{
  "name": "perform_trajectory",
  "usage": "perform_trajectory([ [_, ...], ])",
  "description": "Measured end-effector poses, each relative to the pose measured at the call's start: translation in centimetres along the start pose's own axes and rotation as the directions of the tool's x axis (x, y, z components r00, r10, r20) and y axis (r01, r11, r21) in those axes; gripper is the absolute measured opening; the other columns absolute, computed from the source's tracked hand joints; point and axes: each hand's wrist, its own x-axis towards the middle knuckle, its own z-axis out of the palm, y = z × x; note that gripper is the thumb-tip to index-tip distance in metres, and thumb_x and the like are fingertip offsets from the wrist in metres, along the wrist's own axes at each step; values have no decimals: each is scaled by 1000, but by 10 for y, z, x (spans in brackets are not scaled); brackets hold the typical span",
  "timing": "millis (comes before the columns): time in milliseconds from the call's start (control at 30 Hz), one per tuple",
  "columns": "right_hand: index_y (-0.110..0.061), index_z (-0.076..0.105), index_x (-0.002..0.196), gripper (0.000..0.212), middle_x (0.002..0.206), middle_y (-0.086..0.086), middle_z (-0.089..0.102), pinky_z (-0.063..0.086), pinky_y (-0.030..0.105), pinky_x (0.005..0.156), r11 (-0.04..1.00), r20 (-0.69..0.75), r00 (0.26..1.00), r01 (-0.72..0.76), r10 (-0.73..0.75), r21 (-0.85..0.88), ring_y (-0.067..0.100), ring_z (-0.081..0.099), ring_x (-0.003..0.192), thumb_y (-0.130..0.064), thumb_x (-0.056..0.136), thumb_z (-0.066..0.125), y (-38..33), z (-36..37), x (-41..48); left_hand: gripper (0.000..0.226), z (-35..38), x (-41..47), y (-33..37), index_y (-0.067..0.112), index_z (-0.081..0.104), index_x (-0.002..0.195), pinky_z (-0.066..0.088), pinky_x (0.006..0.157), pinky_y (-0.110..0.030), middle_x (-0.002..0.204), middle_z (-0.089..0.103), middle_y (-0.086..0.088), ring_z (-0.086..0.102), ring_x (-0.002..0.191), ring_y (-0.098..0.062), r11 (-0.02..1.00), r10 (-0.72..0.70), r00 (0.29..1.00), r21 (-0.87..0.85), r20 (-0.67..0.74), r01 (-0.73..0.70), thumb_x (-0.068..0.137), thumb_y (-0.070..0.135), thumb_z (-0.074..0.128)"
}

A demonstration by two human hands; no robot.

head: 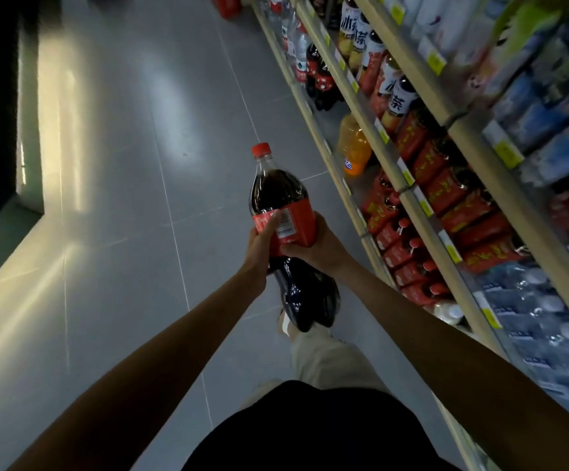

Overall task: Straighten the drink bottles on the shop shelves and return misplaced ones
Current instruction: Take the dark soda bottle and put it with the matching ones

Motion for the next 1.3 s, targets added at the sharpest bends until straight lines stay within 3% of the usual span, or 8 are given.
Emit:
perform_trajectory([
  [433, -30, 32, 134, 103, 115, -10, 57, 48, 28, 90, 998, -42, 997, -66, 65, -8, 12, 59, 106, -56, 46, 78, -107, -49, 224, 59, 7, 201, 168, 21, 49, 128, 49, 55, -16, 100, 65, 4, 63, 83, -6, 999, -26, 998, 49, 54, 24, 82, 58, 50],
  [600, -21, 35, 135, 96, 118, -5, 58, 48, 38, 97, 997, -150, 986, -70, 71, 13, 17, 58, 111, -45, 56, 84, -128, -77, 300, 86, 23, 279, 220, 17, 44, 134, 48, 96, -48, 122, 61, -12, 61, 109, -27, 998, -11, 987, 55, 158, 3, 64, 65, 58],
  [667, -18, 36, 136, 90, 117, -4, 57, 49, 34, 95, 995, -211, 973, -87, 93, 37, 17, 59, 110, -35, 63, 85, -134, -87, 333, 87, 31, 317, 241, 16, 47, 132, 45, 99, -50, 122, 62, -14, 60, 111, -30, 998, -26, 978, 61, 208, 13, 63, 65, 65],
  [833, -13, 42, 130, 78, 112, -5, 56, 49, 9, 75, 983, -385, 914, -68, 129, 168, 5, 59, 97, -23, 66, 85, -160, -108, 408, 48, 50, 410, 302, 25, 56, 112, 57, 70, -29, 104, 69, -5, 70, 89, -15, 978, -65, 919, 208, 389, -19, 76, 56, 64],
  [900, -13, 42, 129, 83, 112, -4, 59, 52, 13, 79, 964, -442, 879, -66, 179, 259, 1, 60, 95, -23, 61, 88, -173, -112, 434, 24, 55, 441, 328, 26, 56, 102, 55, 59, -21, 89, 72, 3, 71, 76, -8, 967, -73, 894, 252, 442, -46, 85, 44, 58],
  [967, -16, 42, 129, 98, 114, -1, 62, 54, 30, 88, 937, -487, 841, -65, 236, 342, 10, 64, 100, -36, 47, 92, -186, -115, 459, 11, 60, 467, 358, 25, 56, 97, 53, 53, -17, 76, 73, 8, 69, 68, -4, 950, -90, 861, 302, 500, -77, 93, 35, 53],
  [1100, -20, 43, 130, 106, 114, 2, 65, 54, 45, 88, 902, -559, 771, -45, 306, 430, 19, 66, 102, -47, 39, 89, -210, -117, 505, 10, 69, 508, 407, 26, 58, 96, 52, 54, -16, 88, 68, 1, 69, 68, -2, 910, -130, 791, 389, 597, -144, 94, 34, 52],
  [1300, -34, 40, 123, 95, 106, -9, 65, 57, 36, 83, 913, -673, 666, -26, 320, 408, 10, 66, 94, -56, 41, 82, -230, -113, 543, 24, 75, 550, 444, 23, 58, 105, 55, 59, -22, 97, 68, -2, 70, 78, -11, 868, -216, 708, 464, 672, -175, 87, 38, 56],
])
